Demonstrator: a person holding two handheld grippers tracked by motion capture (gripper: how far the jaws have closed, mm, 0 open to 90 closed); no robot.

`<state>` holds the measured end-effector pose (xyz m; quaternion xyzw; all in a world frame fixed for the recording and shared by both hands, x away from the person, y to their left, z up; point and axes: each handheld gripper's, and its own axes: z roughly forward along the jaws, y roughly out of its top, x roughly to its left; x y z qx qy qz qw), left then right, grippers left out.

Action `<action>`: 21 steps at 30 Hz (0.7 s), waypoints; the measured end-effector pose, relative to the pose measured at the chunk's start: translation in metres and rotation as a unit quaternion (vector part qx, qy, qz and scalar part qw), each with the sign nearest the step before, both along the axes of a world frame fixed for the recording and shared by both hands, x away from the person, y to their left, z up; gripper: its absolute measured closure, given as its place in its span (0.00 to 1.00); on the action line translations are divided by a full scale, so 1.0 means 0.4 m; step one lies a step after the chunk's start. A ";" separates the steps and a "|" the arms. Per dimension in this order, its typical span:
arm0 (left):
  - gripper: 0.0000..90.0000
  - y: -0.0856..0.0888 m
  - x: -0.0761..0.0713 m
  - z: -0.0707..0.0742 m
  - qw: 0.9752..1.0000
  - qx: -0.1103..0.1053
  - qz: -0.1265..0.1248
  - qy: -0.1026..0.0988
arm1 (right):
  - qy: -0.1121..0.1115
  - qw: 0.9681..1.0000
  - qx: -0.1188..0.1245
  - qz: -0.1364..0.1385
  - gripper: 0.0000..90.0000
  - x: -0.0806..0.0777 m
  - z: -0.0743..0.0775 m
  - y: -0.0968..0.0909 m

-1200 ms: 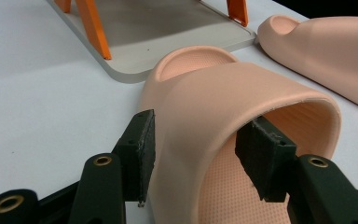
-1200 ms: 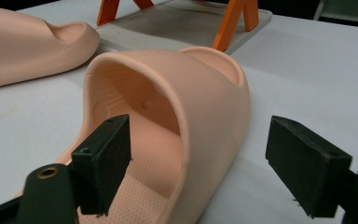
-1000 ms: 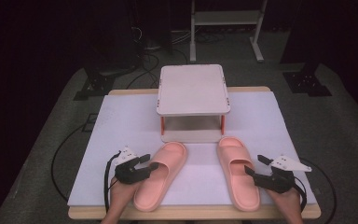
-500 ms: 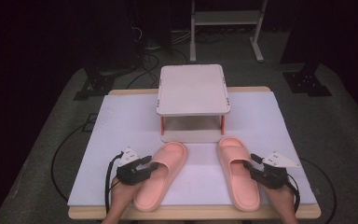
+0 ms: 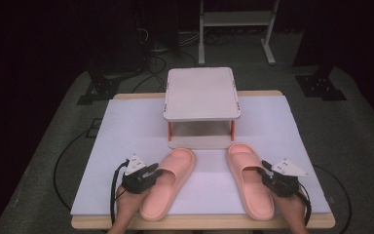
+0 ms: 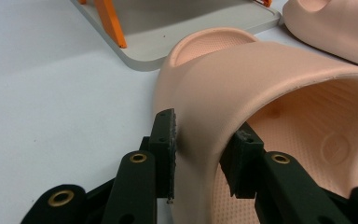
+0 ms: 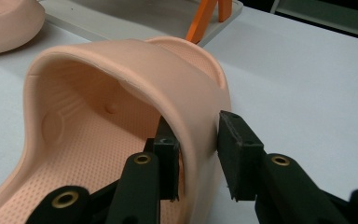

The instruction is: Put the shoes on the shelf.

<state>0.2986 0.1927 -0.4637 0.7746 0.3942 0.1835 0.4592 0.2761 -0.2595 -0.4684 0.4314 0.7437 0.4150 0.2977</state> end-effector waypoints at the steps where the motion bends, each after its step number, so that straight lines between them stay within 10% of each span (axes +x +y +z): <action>1: 0.76 0.000 -0.001 0.000 1.000 0.000 0.002 0.001 | 0.000 1.000 -0.001 -0.001 0.77 0.000 0.000 0.001; 21: 0.89 0.012 0.000 0.001 1.000 -0.002 0.017 -0.005 | -0.002 1.000 -0.016 -0.027 0.89 -0.002 0.002 -0.008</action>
